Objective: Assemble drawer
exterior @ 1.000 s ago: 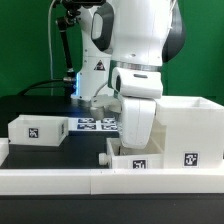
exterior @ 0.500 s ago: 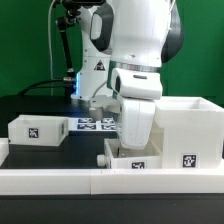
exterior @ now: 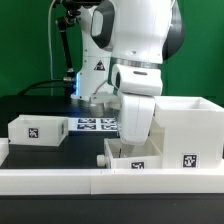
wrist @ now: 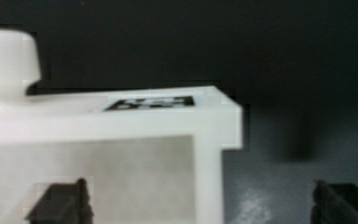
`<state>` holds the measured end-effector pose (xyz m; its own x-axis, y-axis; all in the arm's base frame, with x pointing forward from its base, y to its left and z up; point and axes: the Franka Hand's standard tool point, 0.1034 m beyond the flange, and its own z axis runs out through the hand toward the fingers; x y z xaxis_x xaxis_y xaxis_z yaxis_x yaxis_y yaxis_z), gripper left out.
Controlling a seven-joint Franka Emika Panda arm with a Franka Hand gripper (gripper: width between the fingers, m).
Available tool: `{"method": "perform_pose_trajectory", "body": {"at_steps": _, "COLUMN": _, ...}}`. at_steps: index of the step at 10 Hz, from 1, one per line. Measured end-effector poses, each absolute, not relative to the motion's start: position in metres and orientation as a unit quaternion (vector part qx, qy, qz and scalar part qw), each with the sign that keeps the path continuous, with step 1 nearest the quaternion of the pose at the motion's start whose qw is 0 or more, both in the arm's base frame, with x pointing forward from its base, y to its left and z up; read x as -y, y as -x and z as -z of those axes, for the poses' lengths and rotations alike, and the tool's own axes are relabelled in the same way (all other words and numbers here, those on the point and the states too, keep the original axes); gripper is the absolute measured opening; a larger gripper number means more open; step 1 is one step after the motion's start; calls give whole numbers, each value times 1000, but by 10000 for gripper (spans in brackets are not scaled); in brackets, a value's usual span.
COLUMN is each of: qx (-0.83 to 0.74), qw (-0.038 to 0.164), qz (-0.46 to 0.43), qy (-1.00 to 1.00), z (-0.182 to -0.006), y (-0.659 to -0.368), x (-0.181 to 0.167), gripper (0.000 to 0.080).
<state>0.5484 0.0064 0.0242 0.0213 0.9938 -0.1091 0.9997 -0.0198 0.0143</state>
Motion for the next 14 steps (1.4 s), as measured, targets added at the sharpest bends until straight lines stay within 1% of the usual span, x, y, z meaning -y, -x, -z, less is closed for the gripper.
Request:
{"method": "perform_pose_trajectory", "body": {"at_steps": 2, "qx": -697, "qw": 43, "qz": 45, "qy": -715, "z": -44, "y": -550, "x": -3, "gripper": 647}}
{"method": "perform_pose_trajectory", "body": {"at_steps": 3, "qx": -698, "qw": 43, "qz": 49, "qy": -713, "z": -51, "y": -552, "x": 1, "gripper": 649}}
{"method": "perform_pose_trajectory", "body": {"at_steps": 7, "qx": -721, "qw": 37, "qz": 65, "qy": -689, "z": -63, "y": -571, "x": 40, "gripper": 649}}
{"method": "perform_pose_trajectory", "body": {"at_steps": 9, "qx": -721, "qw": 36, "qz": 65, "qy": -689, "z": -62, "y": -570, "x": 42, "gripper": 649}}
{"method": "perform_pose_trajectory", "body": {"at_steps": 10, "qx": -734, "qw": 24, "qz": 58, "qy": -676, "z": -58, "y": -569, "x": 49, "gripper": 649}}
{"method": "perform_pose_trajectory", "body": {"at_steps": 11, "qx": -736, "qw": -3, "qz": 44, "qy": -676, "z": -47, "y": -566, "x": 58, "gripper": 649}}
{"method": "perform_pose_trajectory", "body": {"at_steps": 12, "qx": -737, "qw": -19, "qz": 32, "qy": -675, "z": -40, "y": -569, "x": 60, "gripper": 649}}
{"method": "perform_pose_trajectory", "body": {"at_steps": 13, "qx": -737, "qw": -30, "qz": 27, "qy": -674, "z": -37, "y": -576, "x": 60, "gripper": 649}}
{"method": "perform_pose_trajectory", "body": {"at_steps": 14, "qx": -742, "qw": -47, "qz": 16, "qy": -668, "z": -36, "y": -580, "x": 62, "gripper": 649}}
